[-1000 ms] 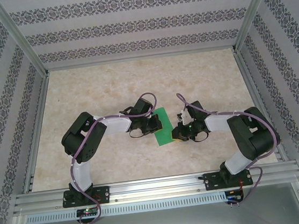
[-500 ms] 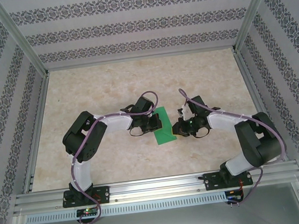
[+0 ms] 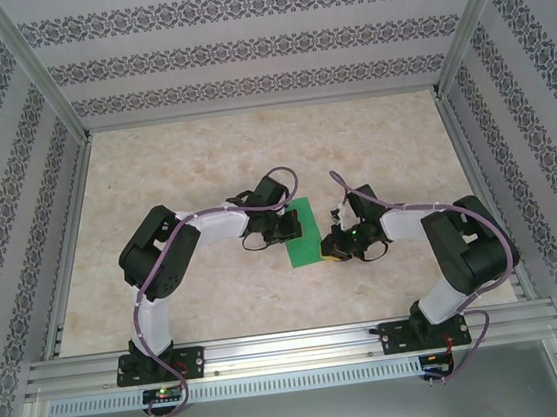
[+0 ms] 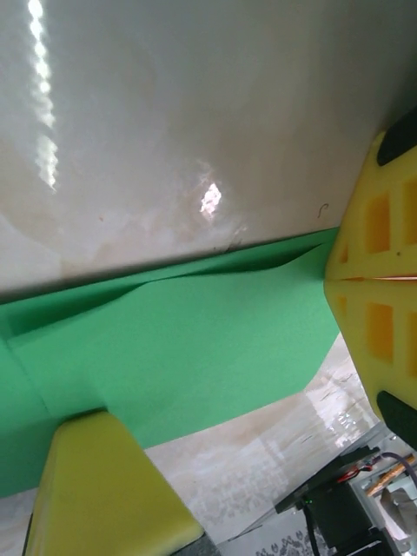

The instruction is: Fold a paper plane with a square sheet of paper (pick it up from the middle)

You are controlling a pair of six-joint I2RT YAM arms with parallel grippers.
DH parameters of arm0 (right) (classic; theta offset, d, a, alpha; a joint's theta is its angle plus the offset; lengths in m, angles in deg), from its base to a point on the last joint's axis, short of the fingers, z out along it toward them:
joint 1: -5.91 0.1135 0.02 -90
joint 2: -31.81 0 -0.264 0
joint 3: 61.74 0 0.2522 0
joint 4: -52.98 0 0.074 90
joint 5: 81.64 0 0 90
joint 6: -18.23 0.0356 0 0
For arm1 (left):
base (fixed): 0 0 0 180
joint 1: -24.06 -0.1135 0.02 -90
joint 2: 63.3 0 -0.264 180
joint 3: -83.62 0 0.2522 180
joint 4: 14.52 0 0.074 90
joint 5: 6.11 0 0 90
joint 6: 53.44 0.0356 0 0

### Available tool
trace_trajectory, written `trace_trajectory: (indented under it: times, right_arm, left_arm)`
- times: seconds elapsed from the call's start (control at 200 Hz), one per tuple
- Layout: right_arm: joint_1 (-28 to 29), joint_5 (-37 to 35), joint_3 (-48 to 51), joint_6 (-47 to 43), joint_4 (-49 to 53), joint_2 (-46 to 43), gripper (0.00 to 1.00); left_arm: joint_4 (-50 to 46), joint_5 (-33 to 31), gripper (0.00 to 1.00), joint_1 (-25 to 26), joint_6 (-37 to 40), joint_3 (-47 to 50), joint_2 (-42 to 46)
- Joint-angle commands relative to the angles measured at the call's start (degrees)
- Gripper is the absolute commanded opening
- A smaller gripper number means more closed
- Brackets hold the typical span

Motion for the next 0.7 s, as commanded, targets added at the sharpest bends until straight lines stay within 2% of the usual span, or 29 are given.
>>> trace_trajectory:
  times: [0.0,0.155,0.23,0.415,0.55,0.694]
  right_arm:
    - [3.39,-5.36,3.55,6.51,-3.76,0.23,0.08]
    - [4.21,-7.65,4.97,11.64,-8.53,0.34,0.08]
    - [4.34,-8.23,5.32,13.15,-10.08,0.02,0.08]
    - [5.32,-8.5,4.59,14.15,-10.62,0.43,0.08]
    - [5.49,-8.59,4.58,14.63,-11.45,1.3,0.08]
    - [5.61,-8.68,4.25,14.79,-11.6,1.84,0.08]
  left_arm:
    - [-3.9,-3.33,0.14,-0.22,2.33,-2.36,2.13]
    - [-1.1,-1.66,0.22,-0.16,-0.71,-0.59,5.87]
    - [1.17,-0.1,0.22,-0.07,-3.17,1.79,7.57]
    - [6.76,1.36,0.12,2.14,-7.51,6.59,10.54]
    - [9.54,0.84,0.04,4.72,-10.05,7.27,8.98]
    - [12.77,0.0,0.0,6.29,-13.01,8.46,6.3]
